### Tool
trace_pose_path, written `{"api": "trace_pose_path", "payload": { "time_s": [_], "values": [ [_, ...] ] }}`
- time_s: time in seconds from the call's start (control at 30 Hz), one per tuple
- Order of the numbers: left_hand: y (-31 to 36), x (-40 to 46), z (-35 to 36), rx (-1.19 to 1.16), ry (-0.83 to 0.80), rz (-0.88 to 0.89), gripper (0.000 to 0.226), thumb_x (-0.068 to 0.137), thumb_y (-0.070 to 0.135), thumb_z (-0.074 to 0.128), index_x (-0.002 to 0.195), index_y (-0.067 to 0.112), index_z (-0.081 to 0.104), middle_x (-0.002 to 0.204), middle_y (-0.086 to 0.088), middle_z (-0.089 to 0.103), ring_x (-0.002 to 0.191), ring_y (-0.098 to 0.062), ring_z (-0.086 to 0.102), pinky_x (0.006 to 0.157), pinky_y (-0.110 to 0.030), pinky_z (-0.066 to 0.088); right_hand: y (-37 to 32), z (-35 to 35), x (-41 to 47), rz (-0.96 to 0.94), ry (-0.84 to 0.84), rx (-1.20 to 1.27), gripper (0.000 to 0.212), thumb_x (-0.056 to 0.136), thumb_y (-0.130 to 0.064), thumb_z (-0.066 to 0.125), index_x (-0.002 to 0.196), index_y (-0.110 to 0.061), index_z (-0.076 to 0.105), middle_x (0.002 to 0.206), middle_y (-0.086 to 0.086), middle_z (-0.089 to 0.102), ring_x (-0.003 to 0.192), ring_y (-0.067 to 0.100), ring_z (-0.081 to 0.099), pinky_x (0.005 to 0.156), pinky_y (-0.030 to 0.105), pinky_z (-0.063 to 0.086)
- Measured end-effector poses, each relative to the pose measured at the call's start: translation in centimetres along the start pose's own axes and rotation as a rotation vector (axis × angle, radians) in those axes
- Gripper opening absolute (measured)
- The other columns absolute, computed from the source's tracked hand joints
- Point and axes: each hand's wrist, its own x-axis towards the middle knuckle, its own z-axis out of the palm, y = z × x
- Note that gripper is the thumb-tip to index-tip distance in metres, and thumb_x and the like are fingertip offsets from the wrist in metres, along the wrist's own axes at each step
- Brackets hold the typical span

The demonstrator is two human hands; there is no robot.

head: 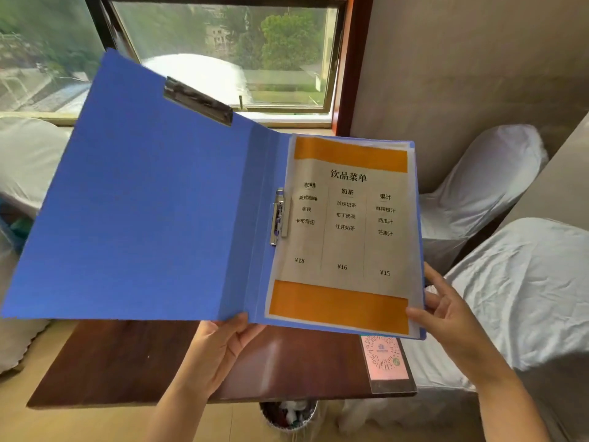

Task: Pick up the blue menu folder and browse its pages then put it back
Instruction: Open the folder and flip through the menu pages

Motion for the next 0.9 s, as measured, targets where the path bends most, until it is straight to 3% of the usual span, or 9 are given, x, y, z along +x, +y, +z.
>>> {"api": "trace_pose_path", "payload": {
  "time_s": [0.13, 0.23, 0.4, 0.47, 0.57, 0.67, 0.8, 0.9],
  "values": [
    [-0.4, -0.8, -0.4, -0.034, 0.025, -0.043, 0.054, 0.072, -0.004, 0.059, 0.118, 0.023, 0.05, 0.117, -0.016, 0.056, 0.099, -0.03, 0.069, 0.067, -0.037, 0.061, 0.1, 0.8, -0.1, -0.066, 0.079, -0.03, 0.08, 0.082, -0.006, 0.061, 0.136, -0.052, 0.024, 0.093, -0.015, 0.076, 0.09, 0.008, 0.071, 0.059, 0.019, 0.057],
    [-0.6, -1.3, -0.6, -0.059, 0.046, -0.049, 0.05, 0.071, -0.003, 0.059, 0.114, 0.022, 0.052, 0.113, -0.017, 0.057, 0.092, -0.029, 0.071, 0.063, -0.035, 0.061, 0.1, 1.7, 0.2, -0.133, 0.153, -0.052, 0.071, 0.076, -0.017, 0.065, 0.129, -0.054, 0.037, 0.091, -0.019, 0.075, 0.085, 0.006, 0.071, 0.058, 0.017, 0.056],
    [-1.1, -2.2, -0.5, -0.057, 0.092, -0.048, 0.046, 0.07, -0.002, 0.06, 0.111, 0.019, 0.052, 0.104, -0.016, 0.065, 0.085, -0.026, 0.073, 0.059, -0.033, 0.061, -0.2, 3.6, 0.6, -0.247, 0.352, -0.234, 0.051, 0.074, -0.017, 0.075, 0.108, -0.051, 0.055, 0.104, -0.024, 0.061, 0.089, -0.015, 0.059, 0.065, 0.003, 0.049],
    [-1.2, -2.5, -0.3, -0.044, 0.085, -0.044, 0.042, 0.07, 0.0, 0.059, 0.109, 0.014, 0.052, 0.09, -0.012, 0.075, 0.084, -0.026, 0.073, 0.059, -0.033, 0.061, 0.0, 4.1, 0.8, -0.245, 0.389, -0.323, 0.049, 0.074, -0.02, 0.076, 0.116, -0.037, 0.058, 0.109, -0.015, 0.062, 0.095, -0.004, 0.059, 0.075, 0.012, 0.048],
    [-1.0, -2.7, 0.0, -0.031, 0.089, -0.019, 0.038, 0.071, 0.001, 0.058, 0.107, 0.012, 0.053, 0.083, -0.006, 0.078, 0.083, -0.024, 0.073, 0.06, -0.032, 0.061, -0.2, 4.5, 1.0, -0.235, 0.304, -0.306, 0.035, 0.083, -0.019, 0.067, 0.117, -0.029, 0.062, 0.117, 0.008, 0.06, 0.108, 0.022, 0.057, 0.089, 0.041, 0.05],
    [-0.7, -3.0, -0.3, -0.044, 0.122, 0.0, 0.041, 0.07, 0.001, 0.059, 0.11, 0.012, 0.052, 0.091, -0.011, 0.074, 0.084, -0.025, 0.073, 0.059, -0.032, 0.061, -1.0, 4.9, 0.3, -0.189, 0.27, -0.15, 0.026, 0.088, -0.024, 0.058, 0.089, -0.048, 0.066, 0.121, -0.001, 0.055, 0.114, 0.02, 0.053, 0.09, 0.037, 0.046],
    [-0.7, -3.3, -0.4, -0.05, 0.144, -0.005, 0.042, 0.069, 0.001, 0.061, 0.11, 0.01, 0.053, 0.098, -0.014, 0.069, 0.085, -0.026, 0.073, 0.059, -0.032, 0.061, -1.8, 4.6, -0.6, -0.105, 0.352, -0.057, 0.011, 0.085, -0.023, 0.06, 0.079, -0.029, 0.067, 0.128, 0.0, 0.056, 0.108, 0.017, 0.058, 0.072, 0.029, 0.054],
    [-0.8, -3.5, -0.2, -0.048, 0.155, 0.007, 0.047, 0.069, 0.0, 0.061, 0.113, 0.011, 0.051, 0.103, -0.015, 0.065, 0.086, -0.026, 0.073, 0.061, -0.033, 0.061, -2.3, 4.7, -1.2, -0.177, 0.557, -0.343, 0.017, 0.086, -0.019, 0.063, 0.07, -0.024, 0.063, 0.134, 0.004, 0.051, 0.124, 0.021, 0.045, 0.098, 0.048, 0.043]
  ]
}}
